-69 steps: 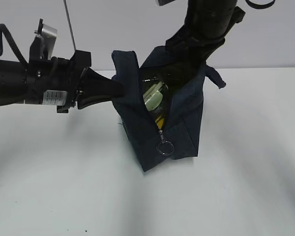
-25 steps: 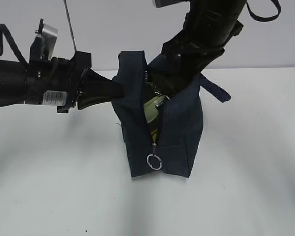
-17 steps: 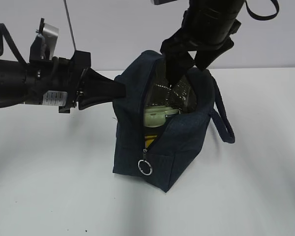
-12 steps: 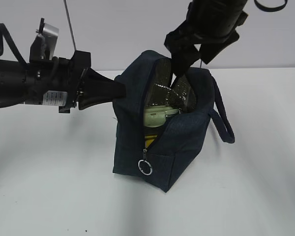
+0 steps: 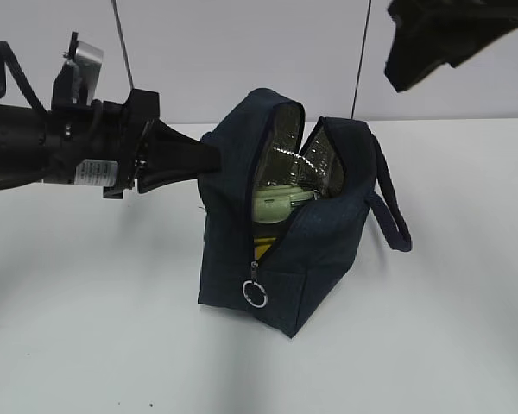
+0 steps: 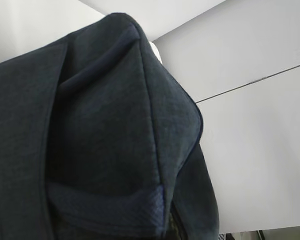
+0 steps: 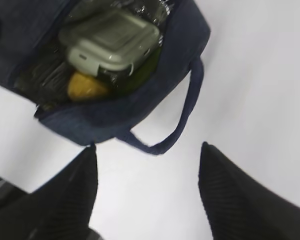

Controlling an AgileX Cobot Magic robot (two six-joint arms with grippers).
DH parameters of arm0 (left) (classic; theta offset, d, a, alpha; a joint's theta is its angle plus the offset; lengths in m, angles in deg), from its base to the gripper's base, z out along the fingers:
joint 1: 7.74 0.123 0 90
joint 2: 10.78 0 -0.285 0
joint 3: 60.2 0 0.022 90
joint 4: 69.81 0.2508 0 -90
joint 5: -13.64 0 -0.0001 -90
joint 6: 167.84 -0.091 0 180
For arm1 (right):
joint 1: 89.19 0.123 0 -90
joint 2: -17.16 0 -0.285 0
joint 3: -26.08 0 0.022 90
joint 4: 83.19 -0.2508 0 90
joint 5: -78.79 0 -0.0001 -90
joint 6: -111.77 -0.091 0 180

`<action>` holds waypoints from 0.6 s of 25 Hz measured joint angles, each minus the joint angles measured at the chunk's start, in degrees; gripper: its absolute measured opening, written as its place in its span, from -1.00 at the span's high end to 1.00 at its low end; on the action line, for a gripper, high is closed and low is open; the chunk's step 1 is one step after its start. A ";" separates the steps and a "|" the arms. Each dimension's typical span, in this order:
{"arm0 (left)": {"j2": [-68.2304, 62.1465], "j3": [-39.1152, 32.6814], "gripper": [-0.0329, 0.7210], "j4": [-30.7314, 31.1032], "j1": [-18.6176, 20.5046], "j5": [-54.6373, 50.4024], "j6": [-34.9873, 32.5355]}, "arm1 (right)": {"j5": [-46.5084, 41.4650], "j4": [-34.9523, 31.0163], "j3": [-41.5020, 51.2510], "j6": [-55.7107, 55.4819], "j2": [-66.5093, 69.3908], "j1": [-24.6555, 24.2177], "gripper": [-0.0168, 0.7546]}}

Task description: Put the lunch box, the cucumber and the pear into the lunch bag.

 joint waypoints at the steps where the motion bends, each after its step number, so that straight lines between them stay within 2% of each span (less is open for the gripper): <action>1: 0.00 0.00 0.95 0.27 0.00 -0.06 0.00 | 0.24 -1.33 3.03 -0.03 -2.01 0.00 -0.32; 5: 0.00 0.00 0.95 1.01 0.00 -0.23 -0.05 | 6.75 -9.04 16.42 1.36 -10.91 0.00 -0.32; 7: 0.00 0.00 0.95 1.05 0.00 -0.27 -0.05 | 11.36 -15.60 23.33 4.98 -14.72 0.00 -0.32; 15: -0.28 0.00 0.95 2.83 0.00 -0.52 -0.05 | 28.47 -46.27 47.77 33.99 -18.97 0.00 -0.30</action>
